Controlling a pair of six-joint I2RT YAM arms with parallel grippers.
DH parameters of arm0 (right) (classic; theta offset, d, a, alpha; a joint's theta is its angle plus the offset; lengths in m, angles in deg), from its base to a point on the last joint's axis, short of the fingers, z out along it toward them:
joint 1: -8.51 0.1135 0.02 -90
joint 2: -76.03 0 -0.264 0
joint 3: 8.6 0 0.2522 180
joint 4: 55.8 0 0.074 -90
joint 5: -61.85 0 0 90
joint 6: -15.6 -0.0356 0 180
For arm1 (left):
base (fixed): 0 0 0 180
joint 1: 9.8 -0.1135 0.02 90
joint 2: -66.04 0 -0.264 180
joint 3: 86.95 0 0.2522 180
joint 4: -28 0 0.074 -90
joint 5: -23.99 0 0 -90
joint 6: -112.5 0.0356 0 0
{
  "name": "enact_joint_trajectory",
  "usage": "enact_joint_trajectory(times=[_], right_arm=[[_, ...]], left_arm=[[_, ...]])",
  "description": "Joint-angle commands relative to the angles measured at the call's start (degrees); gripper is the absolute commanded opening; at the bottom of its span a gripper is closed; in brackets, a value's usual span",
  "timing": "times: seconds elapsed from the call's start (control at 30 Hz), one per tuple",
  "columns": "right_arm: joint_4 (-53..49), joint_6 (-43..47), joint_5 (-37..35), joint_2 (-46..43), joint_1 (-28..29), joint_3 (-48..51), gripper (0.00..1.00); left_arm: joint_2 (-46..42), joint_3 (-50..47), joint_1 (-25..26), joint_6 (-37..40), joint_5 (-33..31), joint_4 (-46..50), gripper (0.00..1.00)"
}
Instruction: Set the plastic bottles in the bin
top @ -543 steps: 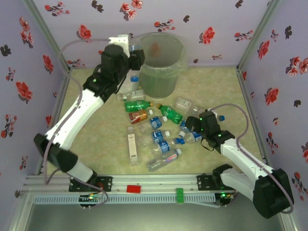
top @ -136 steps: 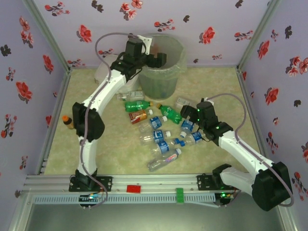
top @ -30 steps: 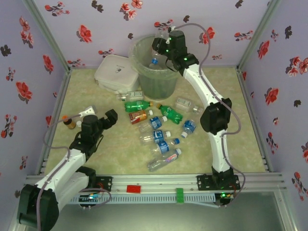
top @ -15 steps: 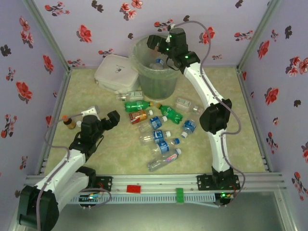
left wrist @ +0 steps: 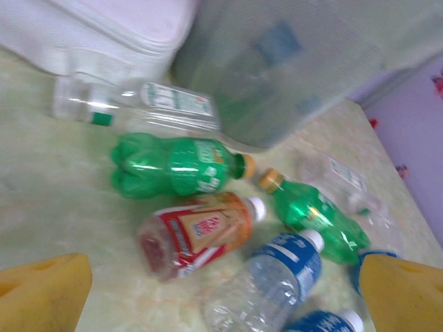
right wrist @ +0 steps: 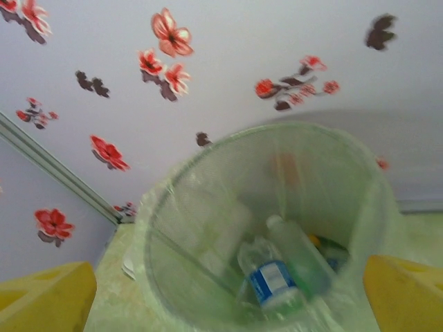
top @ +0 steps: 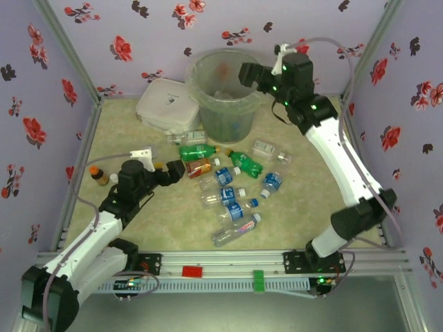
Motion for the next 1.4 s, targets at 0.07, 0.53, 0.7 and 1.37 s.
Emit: enact_joint_trajectory(times=[0.07,0.53,0.7,1.37], right_arm=[[2.48,-0.28,-5.28,-10.61,-1.33,17.12,1.00],[6.19,-17.17,-8.16,-28.51,-6.20,58.42,1.00],[7.82,-20.49,-8.49,-31.83,-6.62,64.77,1.00],[2.79,-15.60,-12.52,-36.58,-7.47,62.23,1.00]], left_arm=[[2.50,4.67,7.53,6.85,1.56,3.53,1.00],[11.34,11.80,30.83,9.87,-0.72,21.05,1.00],[14.58,11.91,36.34,7.27,-1.70,23.70,1.00],[32.52,17.43,46.86,6.10,-5.38,25.89,0.95]])
